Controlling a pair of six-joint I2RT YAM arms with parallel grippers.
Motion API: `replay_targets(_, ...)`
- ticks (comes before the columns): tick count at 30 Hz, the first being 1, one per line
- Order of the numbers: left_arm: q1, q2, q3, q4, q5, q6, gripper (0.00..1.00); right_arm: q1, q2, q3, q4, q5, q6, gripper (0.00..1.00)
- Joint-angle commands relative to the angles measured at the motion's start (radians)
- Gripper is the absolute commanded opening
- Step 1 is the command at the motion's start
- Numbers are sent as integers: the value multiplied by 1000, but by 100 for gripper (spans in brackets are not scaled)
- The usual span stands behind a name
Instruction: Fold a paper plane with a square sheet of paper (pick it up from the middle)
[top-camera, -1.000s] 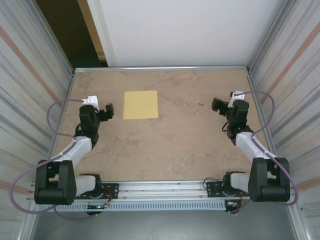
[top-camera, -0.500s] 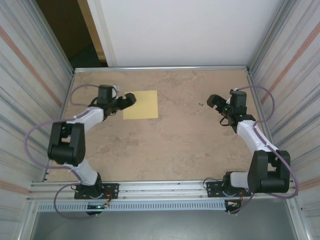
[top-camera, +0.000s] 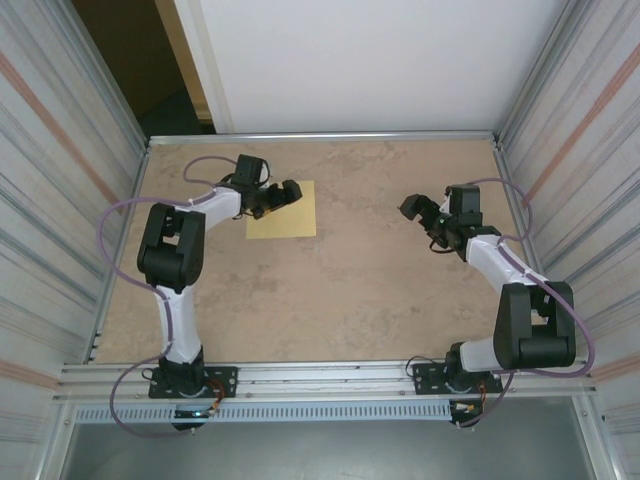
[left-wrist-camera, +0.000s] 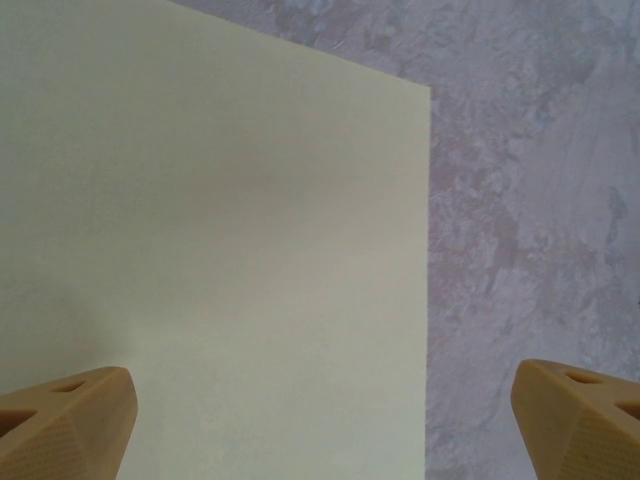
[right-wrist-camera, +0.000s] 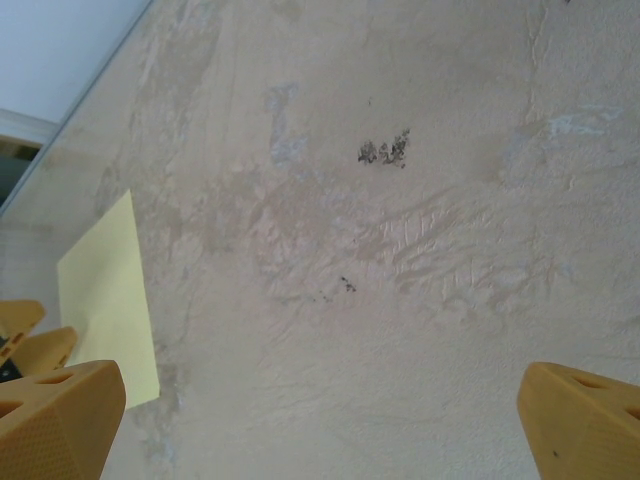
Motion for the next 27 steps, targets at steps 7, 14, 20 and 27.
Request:
replay_targets(7,-13,39,22,-134,4,17,96,5,23,48,-52,0,12,99)
replay_targets(14,-49,34,-41,-140,51,-14,95,1,31,64,-78,-14,14,99)
replay_targets(20,-105,-4,-116,-131,104,-77,94,3,45,89,-121,-26,7,99)
replay_targets(27,-249,-73,-240,-70,161,-270,94,27,38,63,-179,-49,21,100)
